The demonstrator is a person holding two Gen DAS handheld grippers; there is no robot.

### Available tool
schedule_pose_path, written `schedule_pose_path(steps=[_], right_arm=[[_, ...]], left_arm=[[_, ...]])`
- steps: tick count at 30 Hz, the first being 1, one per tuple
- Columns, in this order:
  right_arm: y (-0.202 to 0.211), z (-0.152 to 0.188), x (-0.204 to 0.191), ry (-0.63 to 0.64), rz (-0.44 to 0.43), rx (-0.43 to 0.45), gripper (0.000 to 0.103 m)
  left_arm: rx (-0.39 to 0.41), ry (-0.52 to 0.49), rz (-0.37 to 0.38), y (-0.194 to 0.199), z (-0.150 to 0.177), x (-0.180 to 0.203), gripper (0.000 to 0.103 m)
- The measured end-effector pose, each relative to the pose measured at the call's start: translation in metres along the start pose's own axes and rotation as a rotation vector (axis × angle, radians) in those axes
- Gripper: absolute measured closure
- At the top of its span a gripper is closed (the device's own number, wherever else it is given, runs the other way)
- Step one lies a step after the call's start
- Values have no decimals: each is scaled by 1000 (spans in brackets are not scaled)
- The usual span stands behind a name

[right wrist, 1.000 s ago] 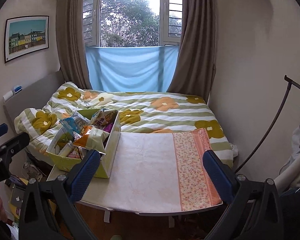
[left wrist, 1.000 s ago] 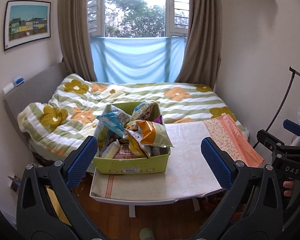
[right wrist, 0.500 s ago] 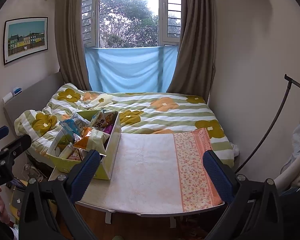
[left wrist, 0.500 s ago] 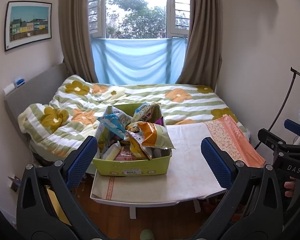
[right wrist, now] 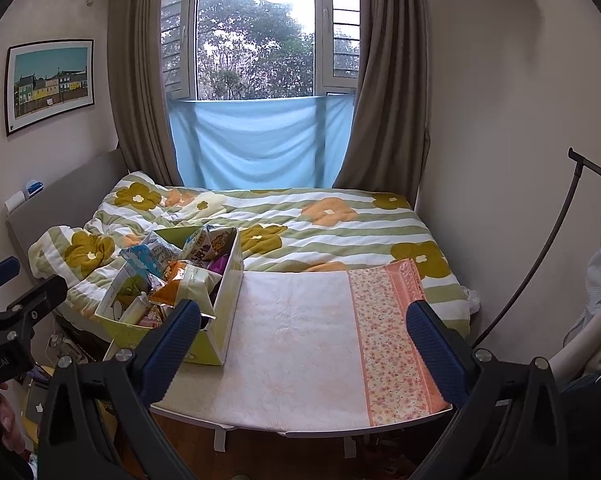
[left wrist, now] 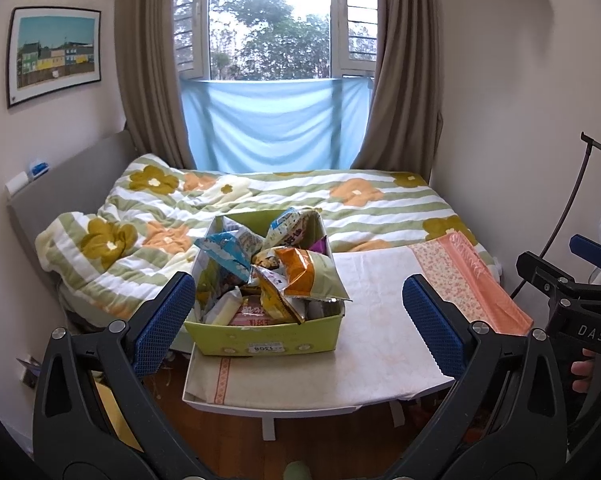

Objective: Organize snacks

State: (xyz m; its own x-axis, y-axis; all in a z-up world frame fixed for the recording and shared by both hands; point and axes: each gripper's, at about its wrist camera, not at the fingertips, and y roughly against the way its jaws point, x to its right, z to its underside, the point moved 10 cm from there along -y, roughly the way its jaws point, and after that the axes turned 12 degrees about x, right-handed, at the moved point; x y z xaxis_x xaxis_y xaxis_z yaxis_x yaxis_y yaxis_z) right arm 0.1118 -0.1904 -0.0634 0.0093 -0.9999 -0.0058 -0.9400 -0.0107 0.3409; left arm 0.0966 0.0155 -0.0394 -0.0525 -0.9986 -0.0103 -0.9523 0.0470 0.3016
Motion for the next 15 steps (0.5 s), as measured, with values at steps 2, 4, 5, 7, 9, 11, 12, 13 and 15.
schedule_pose_path(steps=[2, 4, 5, 7, 9, 11, 12, 13, 15], right_arm=[[0, 0, 0, -1, 2, 1, 1], [0, 0, 0, -1, 2, 2, 1], [0, 0, 0, -1, 1, 1, 1], [0, 0, 0, -1, 2, 3, 1], [0, 0, 0, -1, 1, 0, 1], [0, 0, 0, -1, 1, 0, 1], [-1, 0, 0, 0, 1, -1, 1], [0, 0, 0, 1, 1, 0, 1], [-1, 0, 0, 0, 2, 0, 1]], left_arm=[[0, -1, 1, 0, 0, 0, 1], [2, -3, 1, -1, 0, 0, 1], [2, -3, 2, 0, 0, 0, 0], [2, -3, 1, 0, 1, -1, 1], [0, -3, 0, 0, 1, -1, 1], [-2, -3, -3, -1, 1, -2, 0], [-3, -4, -4, -2, 1, -2, 0], [-5, -4, -3, -2, 2, -2, 0], [-6, -3, -4, -3, 2, -3, 1]])
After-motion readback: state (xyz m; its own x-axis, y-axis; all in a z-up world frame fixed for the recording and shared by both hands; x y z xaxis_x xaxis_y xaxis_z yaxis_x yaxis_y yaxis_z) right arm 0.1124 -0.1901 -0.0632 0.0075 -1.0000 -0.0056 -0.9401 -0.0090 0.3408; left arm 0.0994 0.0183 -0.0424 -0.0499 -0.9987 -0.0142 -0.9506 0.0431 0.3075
